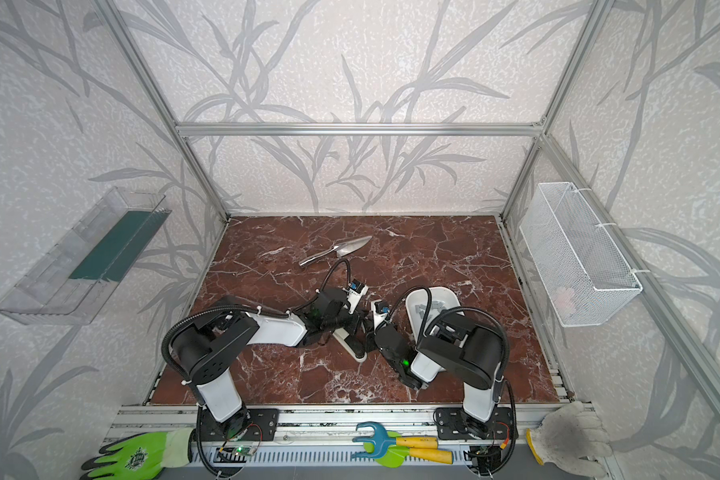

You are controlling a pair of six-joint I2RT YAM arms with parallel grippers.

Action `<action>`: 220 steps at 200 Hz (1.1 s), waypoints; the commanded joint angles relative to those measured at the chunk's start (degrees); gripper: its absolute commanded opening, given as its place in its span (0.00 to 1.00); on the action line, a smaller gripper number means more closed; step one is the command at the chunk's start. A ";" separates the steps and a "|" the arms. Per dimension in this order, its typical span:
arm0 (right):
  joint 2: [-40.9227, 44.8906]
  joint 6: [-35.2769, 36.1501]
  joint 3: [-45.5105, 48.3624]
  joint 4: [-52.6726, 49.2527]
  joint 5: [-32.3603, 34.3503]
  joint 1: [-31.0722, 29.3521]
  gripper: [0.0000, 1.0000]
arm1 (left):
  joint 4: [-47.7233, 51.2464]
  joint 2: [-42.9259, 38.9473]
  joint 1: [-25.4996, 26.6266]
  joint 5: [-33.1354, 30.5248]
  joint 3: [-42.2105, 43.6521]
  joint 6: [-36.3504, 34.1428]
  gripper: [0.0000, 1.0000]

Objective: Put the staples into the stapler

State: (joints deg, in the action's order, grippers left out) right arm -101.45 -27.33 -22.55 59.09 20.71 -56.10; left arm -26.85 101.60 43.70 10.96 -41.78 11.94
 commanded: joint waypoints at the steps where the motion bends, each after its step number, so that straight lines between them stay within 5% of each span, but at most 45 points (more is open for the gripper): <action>1: 5.72 1.90 -4.58 -28.99 -2.55 -0.58 0.27 | 4.74 -5.05 0.55 1.31 -4.39 -0.69 0.18; 40: 17.93 3.67 -15.37 -48.45 1.54 0.98 0.49 | 13.53 -15.11 -2.31 -2.42 -6.94 -0.78 0.25; 67: 26.77 3.53 -19.77 -55.70 6.10 1.93 0.80 | 19.44 -26.10 -4.39 -11.63 -5.85 -0.90 0.49; 87: 32.23 0.17 -25.99 -68.23 10.53 7.92 1.00 | 26.74 -32.22 -8.55 -19.02 -6.46 0.76 0.71; 112: 36.27 2.56 -28.66 -75.41 12.92 21.05 0.99 | 30.52 -36.77 -15.43 -29.97 -3.63 -0.77 0.99; 142: 39.42 14.46 -15.57 -58.58 24.58 33.49 0.99 | 22.72 -42.11 -19.19 -51.20 5.68 -5.05 1.00; 172: 37.12 5.88 -8.11 -54.61 9.74 53.63 0.99 | 12.24 -49.14 -25.02 -47.94 17.37 -15.34 1.00; 197: 31.39 7.14 -5.19 -47.87 9.83 54.76 0.99 | -2.68 -44.59 -28.24 -47.65 26.74 -19.21 1.00; 220: 25.16 9.66 -5.87 -43.93 8.38 54.78 0.99 | -1.32 -37.81 -31.17 -42.01 24.87 -17.60 1.00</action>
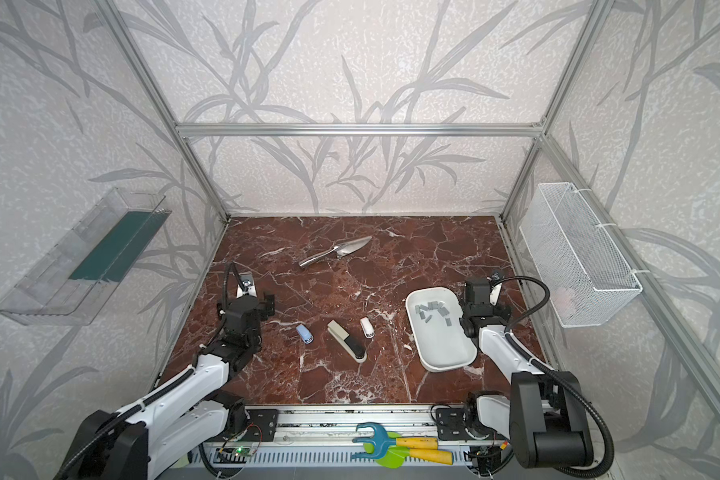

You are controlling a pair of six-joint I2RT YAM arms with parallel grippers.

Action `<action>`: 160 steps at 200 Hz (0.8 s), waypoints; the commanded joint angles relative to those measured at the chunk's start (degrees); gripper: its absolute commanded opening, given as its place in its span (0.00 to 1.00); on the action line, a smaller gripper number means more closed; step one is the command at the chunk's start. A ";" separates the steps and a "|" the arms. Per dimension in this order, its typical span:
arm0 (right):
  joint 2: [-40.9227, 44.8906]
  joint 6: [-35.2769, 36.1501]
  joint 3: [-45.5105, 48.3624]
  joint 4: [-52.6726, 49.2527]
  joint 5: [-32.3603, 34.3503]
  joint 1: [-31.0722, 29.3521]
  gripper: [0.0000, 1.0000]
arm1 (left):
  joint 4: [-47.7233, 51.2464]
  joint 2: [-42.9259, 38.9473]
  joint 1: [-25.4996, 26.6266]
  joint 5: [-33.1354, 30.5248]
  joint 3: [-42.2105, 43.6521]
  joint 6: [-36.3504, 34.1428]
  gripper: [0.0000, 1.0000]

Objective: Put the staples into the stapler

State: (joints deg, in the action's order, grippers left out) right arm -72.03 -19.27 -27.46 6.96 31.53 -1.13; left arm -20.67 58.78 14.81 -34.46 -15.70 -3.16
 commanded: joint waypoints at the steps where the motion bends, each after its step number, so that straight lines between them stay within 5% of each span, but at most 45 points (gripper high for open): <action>1: -4.48 1.73 -1.12 8.26 -2.44 -0.19 0.99 | -7.66 5.45 -2.39 3.60 -1.23 -2.44 1.00; 18: -5.50 2.98 -4.29 3.49 -6.29 -0.32 0.99 | -11.21 11.63 -2.98 4.26 -2.81 -4.04 1.00; 37: -3.92 5.21 -1.36 9.09 -7.55 -1.02 0.99 | -11.17 13.56 -3.26 6.06 -3.97 -4.84 1.00; 87: -3.58 16.46 7.87 34.11 -21.85 -2.20 0.99 | -33.68 15.84 -7.44 17.60 2.81 -0.33 1.00; 116: -20.08 21.97 10.94 60.20 -31.10 -2.83 0.99 | -44.15 28.66 -12.06 21.35 0.84 2.70 1.00; 127: -16.55 23.41 10.23 53.18 -30.54 -3.98 0.99 | -52.15 33.65 -13.34 23.47 1.46 2.42 1.00; 137: -13.69 22.29 8.33 45.22 -28.25 -3.97 0.99 | -46.79 31.12 -14.21 23.65 0.94 4.63 1.00; 160: -18.67 21.90 7.17 51.18 -25.02 -4.45 0.99 | -37.39 29.28 -15.84 25.87 -2.41 5.46 1.00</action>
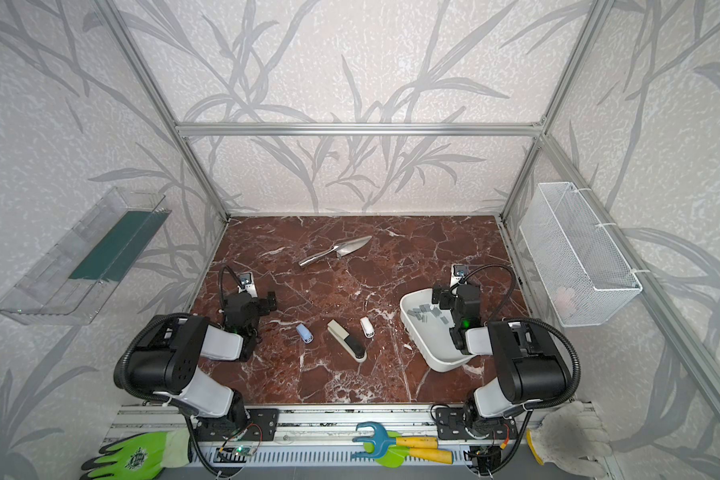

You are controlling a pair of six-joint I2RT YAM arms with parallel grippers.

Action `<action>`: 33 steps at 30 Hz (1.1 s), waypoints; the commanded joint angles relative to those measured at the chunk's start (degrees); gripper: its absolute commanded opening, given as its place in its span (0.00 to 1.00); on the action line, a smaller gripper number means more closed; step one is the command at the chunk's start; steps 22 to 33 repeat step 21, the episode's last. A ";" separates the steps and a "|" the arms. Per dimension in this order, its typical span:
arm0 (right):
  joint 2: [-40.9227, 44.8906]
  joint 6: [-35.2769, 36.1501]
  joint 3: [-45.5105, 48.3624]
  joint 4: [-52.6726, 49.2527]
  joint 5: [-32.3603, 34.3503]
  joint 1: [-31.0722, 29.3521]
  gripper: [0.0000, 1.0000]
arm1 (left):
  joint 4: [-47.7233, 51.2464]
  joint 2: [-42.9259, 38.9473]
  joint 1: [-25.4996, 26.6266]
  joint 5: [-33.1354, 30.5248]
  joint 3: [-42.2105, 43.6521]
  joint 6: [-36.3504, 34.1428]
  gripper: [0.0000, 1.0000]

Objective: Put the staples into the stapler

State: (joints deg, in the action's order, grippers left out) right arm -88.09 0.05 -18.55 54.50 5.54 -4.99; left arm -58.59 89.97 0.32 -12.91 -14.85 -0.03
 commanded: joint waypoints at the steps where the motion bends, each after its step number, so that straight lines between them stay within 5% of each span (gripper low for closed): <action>1: -2.52 2.67 -1.75 3.49 1.14 -0.74 0.99 | 0.33 -1.73 -1.45 4.48 -3.26 2.28 1.00; 5: 0.40 3.33 -3.90 -5.57 0.87 -1.43 0.99 | -3.41 -0.65 -1.77 6.49 -2.15 1.65 1.00; 33: -0.09 3.76 -3.77 -4.33 1.18 -1.75 0.99 | -3.70 -0.06 -1.83 1.80 -2.64 3.19 1.00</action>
